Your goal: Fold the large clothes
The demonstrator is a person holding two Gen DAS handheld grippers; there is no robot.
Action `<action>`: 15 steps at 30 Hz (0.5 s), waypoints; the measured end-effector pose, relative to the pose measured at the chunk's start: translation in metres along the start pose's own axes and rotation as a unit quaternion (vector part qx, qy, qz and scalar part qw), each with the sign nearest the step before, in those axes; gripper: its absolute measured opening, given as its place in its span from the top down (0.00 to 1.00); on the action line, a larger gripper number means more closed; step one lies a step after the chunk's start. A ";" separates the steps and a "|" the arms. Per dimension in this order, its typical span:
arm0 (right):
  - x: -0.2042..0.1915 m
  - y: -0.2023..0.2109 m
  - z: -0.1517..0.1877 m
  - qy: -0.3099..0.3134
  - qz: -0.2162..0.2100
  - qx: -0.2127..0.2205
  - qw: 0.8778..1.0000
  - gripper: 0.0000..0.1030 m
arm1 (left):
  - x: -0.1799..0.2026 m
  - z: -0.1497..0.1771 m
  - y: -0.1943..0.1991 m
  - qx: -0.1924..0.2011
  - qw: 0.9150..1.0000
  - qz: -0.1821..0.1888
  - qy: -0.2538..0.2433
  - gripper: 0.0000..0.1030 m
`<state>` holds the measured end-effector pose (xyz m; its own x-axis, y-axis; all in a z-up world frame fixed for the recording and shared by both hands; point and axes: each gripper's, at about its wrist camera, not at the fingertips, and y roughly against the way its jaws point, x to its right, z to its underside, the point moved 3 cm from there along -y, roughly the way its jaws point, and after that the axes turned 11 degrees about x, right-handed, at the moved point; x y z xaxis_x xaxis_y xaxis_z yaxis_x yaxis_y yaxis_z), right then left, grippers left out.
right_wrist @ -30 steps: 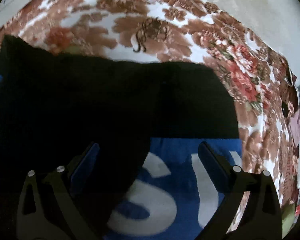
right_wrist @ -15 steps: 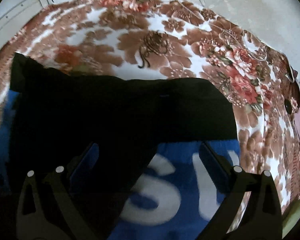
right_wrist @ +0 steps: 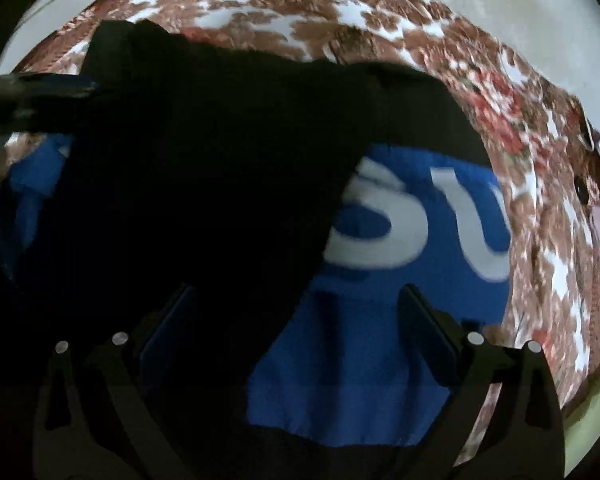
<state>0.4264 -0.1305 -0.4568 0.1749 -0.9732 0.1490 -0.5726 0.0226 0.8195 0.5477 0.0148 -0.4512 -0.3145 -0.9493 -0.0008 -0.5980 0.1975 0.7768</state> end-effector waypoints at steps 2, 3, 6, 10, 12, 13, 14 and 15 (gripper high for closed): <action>0.006 -0.003 0.010 -0.012 0.001 -0.008 1.000 0.05 | -0.003 0.004 -0.016 -0.013 1.000 -0.014 -0.006 0.15; 0.008 -0.003 0.012 -0.014 0.001 -0.009 1.000 0.05 | -0.005 0.007 -0.025 -0.023 1.000 -0.021 -0.005 0.14; 0.012 -0.003 0.019 -0.015 0.002 -0.008 1.000 0.05 | -0.009 0.014 -0.037 -0.030 0.999 -0.020 0.001 0.10; 0.014 -0.003 0.026 -0.016 0.004 -0.009 1.000 0.05 | -0.006 0.015 -0.038 -0.025 0.999 -0.026 -0.021 0.08; 0.015 -0.001 0.026 -0.019 0.003 -0.009 1.000 0.05 | -0.007 0.012 -0.032 -0.024 0.999 -0.020 -0.014 0.09; 0.016 0.002 0.025 -0.021 0.001 -0.007 1.000 0.05 | -0.009 0.010 -0.022 -0.016 1.000 -0.020 -0.008 0.10; 0.016 0.005 0.025 -0.023 -0.001 -0.006 1.000 0.05 | -0.011 0.009 -0.015 -0.008 1.000 -0.018 -0.001 0.10; 0.017 0.010 0.024 -0.025 -0.005 -0.005 1.000 0.05 | -0.014 0.009 -0.003 0.002 1.000 -0.010 0.011 0.10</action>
<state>0.4047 -0.1525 -0.4596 0.1405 -0.9835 0.1143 -0.5632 0.0155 0.8262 0.5472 0.0293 -0.4593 -0.2860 -0.9582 -0.0023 -0.6071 0.1793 0.7741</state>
